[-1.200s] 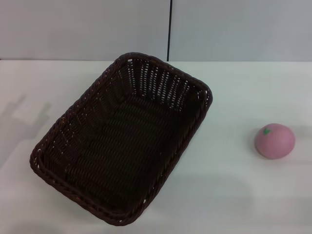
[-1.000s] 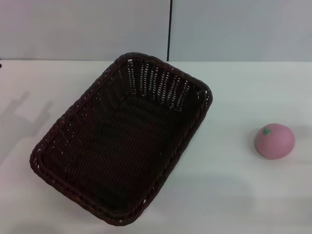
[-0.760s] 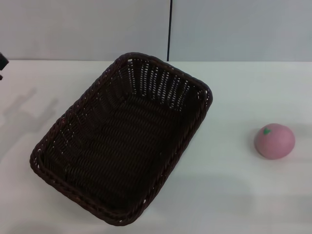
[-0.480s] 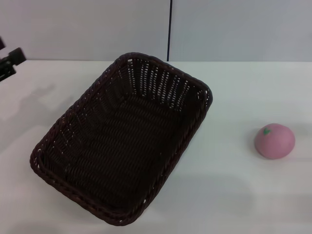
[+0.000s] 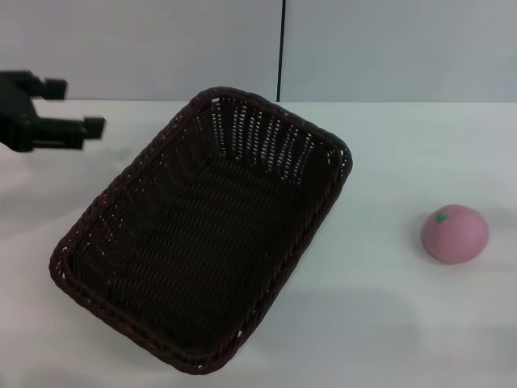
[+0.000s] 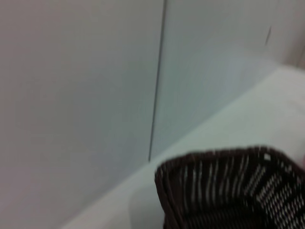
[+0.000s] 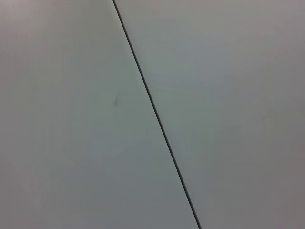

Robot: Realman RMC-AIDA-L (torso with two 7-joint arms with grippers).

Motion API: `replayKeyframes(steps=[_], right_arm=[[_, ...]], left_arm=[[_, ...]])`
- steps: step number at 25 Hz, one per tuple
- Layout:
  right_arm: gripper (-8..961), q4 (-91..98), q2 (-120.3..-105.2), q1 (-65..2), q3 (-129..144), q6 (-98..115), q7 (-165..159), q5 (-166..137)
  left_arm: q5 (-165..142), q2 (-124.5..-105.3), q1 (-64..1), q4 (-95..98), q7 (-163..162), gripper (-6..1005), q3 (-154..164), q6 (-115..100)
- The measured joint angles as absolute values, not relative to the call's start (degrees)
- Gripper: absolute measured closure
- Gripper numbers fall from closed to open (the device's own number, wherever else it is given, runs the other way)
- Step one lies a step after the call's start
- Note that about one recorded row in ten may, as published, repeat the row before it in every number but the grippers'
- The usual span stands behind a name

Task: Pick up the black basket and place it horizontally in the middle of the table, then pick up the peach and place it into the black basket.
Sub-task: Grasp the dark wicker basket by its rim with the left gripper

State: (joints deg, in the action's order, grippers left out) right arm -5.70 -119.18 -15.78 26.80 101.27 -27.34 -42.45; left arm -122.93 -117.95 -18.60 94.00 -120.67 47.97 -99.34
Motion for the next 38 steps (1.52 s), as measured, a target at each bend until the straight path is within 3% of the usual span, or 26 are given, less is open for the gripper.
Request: replayKeyframes(steps=[3, 26, 33, 38], right_arm=[[245, -5.7, -119.18, -15.7, 26.8, 101.3, -27.3, -42.4], [244, -5.2, -119.09, -15.7, 26.8, 101.1, -27.3, -42.4], [244, -5.1, -119.09, -15.7, 26.8, 101.0, -27.3, -42.4], [244, -4.9, -119.09, -15.7, 26.8, 100.5, -27.3, -42.4]], left_arm=[[-128.1, -118.21, -20.2, 94.0, -123.8, 205, 52.1, -98.6], [-141.6, -118.65, -20.6, 86.8, -133.5, 199, 74.9, -84.6], [-145.5, -118.65, -24.0, 83.5, -135.4, 202, 76.2, -85.5], [-145.6, -118.66, -25.1, 83.2, -135.5, 374, 76.6, -86.5]])
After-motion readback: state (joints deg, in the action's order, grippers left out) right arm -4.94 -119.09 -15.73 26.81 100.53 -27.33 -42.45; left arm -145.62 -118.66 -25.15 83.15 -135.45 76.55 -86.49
